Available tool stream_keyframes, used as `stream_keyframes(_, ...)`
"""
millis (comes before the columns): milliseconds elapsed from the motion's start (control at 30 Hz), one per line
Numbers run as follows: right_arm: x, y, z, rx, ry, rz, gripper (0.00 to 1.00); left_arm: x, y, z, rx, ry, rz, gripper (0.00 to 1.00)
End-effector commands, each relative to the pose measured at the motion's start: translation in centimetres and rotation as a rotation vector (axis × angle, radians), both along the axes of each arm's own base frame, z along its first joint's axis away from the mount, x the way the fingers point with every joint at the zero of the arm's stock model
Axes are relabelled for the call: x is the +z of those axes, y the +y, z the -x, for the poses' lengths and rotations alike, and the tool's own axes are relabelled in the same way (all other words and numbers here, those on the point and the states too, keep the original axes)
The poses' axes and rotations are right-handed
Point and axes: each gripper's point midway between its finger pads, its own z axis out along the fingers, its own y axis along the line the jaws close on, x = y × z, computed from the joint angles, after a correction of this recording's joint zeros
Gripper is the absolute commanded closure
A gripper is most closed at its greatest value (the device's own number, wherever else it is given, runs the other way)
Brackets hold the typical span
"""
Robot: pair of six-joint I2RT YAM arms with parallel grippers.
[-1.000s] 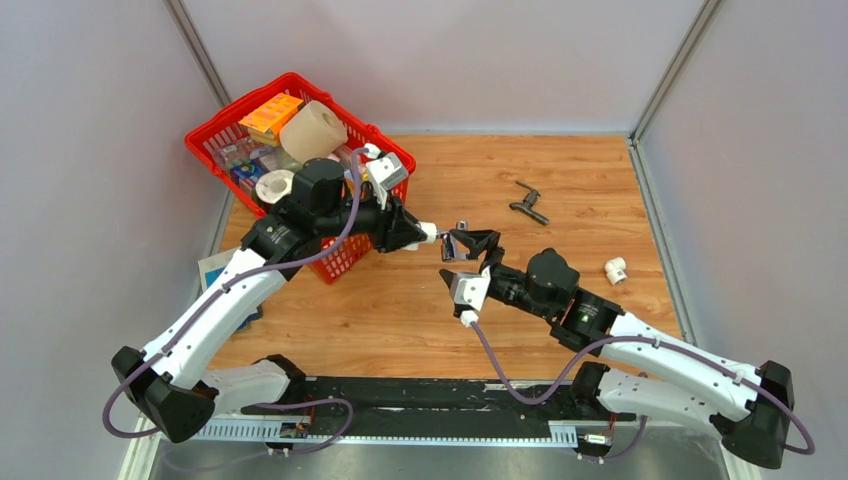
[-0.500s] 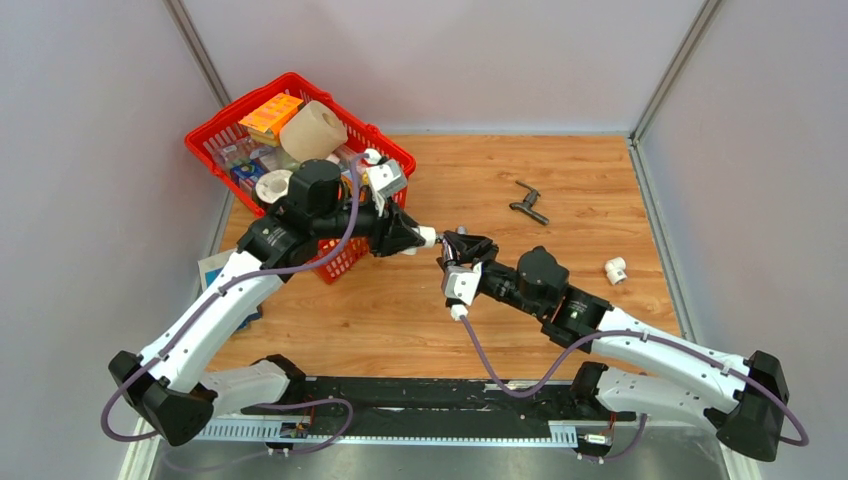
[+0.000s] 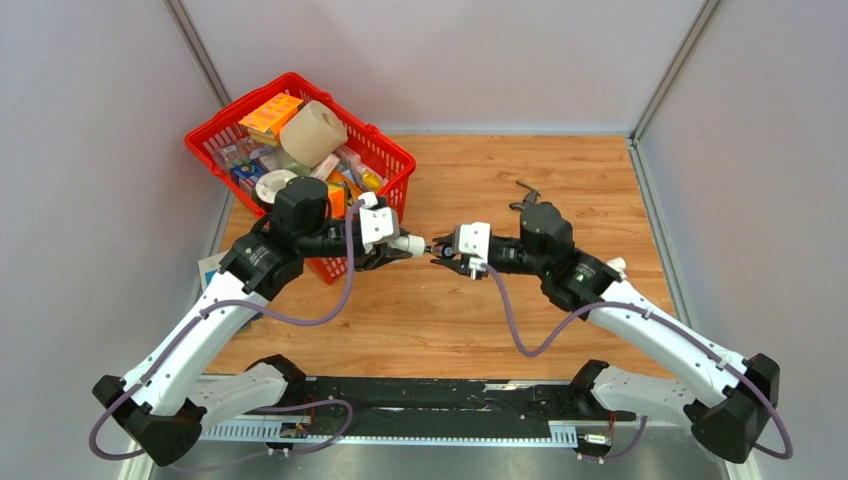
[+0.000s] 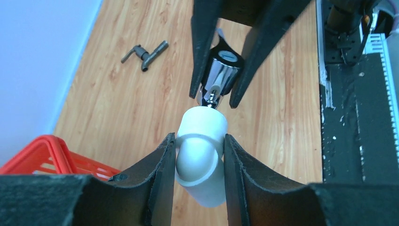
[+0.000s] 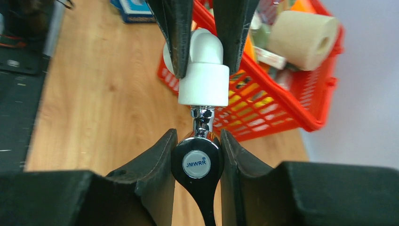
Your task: Install the water faucets
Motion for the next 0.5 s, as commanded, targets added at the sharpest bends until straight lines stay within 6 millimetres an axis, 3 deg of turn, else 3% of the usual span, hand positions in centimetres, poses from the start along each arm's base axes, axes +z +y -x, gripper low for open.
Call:
stream_keyframes(0,1.3,-0.5,1.2,0.133,0.276,-0.049,1.00,1.1,-0.1,3.2,-0.183,-0.100,0.009,1.00)
stream_keyframes(100,1.9,-0.6,1.4,0.222,0.427,-0.067,1.00,1.2,-0.1,4.2,-0.211,-0.109,0.031,1.00)
stream_keyframes(267,1.4,-0.6,-1.5,0.167,0.606,-0.078,0.80,0.8,-0.4,5.4,-0.260,-0.075,0.067,1.00)
stream_keyframes(467,0.5,-1.8,-5.9,-0.050,0.624,-0.100,0.49,1.4,-0.4,6.7,-0.287,-0.077,0.141,1.00)
